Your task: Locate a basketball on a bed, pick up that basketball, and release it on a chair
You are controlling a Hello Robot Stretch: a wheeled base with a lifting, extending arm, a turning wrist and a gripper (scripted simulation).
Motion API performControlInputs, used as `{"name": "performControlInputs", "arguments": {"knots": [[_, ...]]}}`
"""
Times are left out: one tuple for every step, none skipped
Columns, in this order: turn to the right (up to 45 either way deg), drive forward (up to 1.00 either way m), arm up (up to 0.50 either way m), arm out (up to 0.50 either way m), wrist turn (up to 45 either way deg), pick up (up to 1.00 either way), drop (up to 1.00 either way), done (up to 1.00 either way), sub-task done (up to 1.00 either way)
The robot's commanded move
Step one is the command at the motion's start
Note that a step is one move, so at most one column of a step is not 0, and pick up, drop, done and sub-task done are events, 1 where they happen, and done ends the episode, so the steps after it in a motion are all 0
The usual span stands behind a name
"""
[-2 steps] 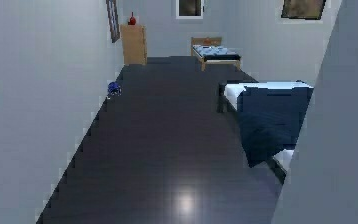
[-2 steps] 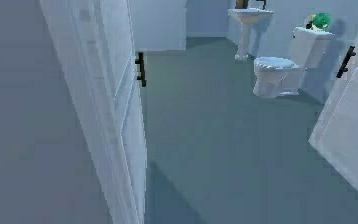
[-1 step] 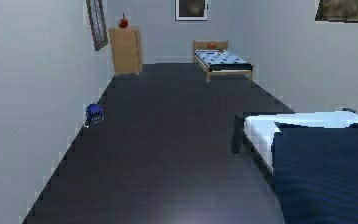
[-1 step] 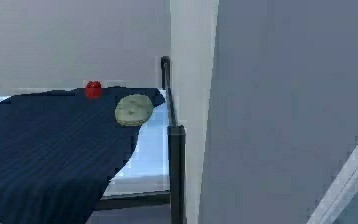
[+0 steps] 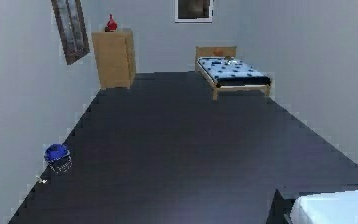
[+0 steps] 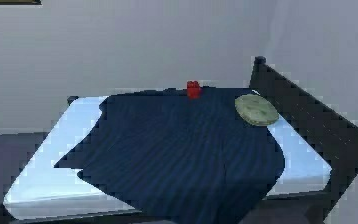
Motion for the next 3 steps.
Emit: {"name": "performControlInputs", "arguments": {"knots": [[0.0, 1.00, 0.00, 0.00, 0.0, 0.00, 0.00, 0.00, 0.00], [21.0, 0.00, 0.00, 0.00, 0.0, 0.00, 0.00, 0.00, 0.00], [0.0, 0.10, 0.00, 0.00, 0.0, 0.00, 0.00, 0.00, 0.00]]}}
